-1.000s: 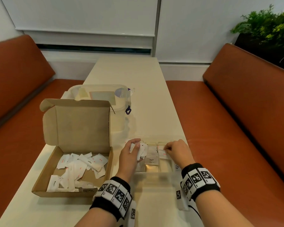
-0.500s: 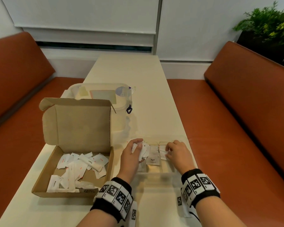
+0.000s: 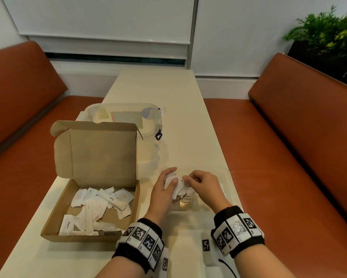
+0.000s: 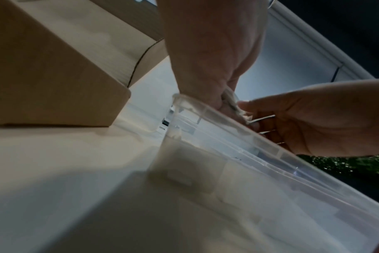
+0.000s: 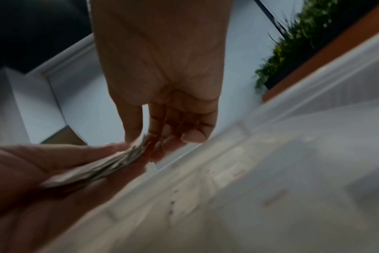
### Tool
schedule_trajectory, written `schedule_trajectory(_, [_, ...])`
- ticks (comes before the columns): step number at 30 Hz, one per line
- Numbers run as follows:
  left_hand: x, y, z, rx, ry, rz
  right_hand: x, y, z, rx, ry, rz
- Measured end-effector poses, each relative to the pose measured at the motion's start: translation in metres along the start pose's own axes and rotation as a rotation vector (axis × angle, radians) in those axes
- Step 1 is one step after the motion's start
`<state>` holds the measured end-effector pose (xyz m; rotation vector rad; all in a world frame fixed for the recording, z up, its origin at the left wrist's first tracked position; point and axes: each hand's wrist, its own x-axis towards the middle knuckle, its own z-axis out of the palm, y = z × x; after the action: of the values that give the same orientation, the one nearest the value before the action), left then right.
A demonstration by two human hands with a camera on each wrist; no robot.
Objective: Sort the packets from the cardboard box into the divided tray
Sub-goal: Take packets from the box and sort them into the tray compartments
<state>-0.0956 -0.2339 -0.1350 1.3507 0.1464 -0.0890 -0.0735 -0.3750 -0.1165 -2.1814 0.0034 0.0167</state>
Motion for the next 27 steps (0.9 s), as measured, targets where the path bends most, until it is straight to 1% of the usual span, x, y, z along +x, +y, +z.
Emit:
schedule_trajectory(2, [0.000,0.001,0.001,-0.014,-0.005,-0.003,-0.001,-0.006,0.002,0.081,-0.030,0.032])
schedule_trajectory(5, [0.000,0.003,0.002,-0.020,-0.024,-0.032,-0.002,-0.008,-0.001,0.225,0.000,0.072])
schedule_trajectory(8, [0.000,0.003,0.002,-0.022,-0.042,-0.058,-0.004,-0.009,-0.005,0.284,0.007,0.068])
schedule_trajectory(12, [-0.001,0.001,0.000,0.037,-0.015,-0.015,-0.004,-0.009,-0.009,0.300,0.008,0.083])
schedule_trajectory(17, [-0.003,0.006,-0.001,-0.044,-0.001,-0.024,-0.006,-0.008,-0.011,0.347,0.006,0.125])
schedule_trajectory(21, [-0.004,0.010,0.001,-0.054,0.011,-0.036,-0.011,-0.010,-0.011,0.423,-0.013,0.124])
schedule_trajectory(24, [-0.005,0.011,0.002,-0.055,0.001,-0.065,-0.012,-0.013,-0.012,0.359,-0.005,0.096])
schedule_trajectory(27, [-0.007,0.012,0.001,-0.003,-0.005,-0.074,-0.013,-0.018,-0.012,0.311,0.003,0.056])
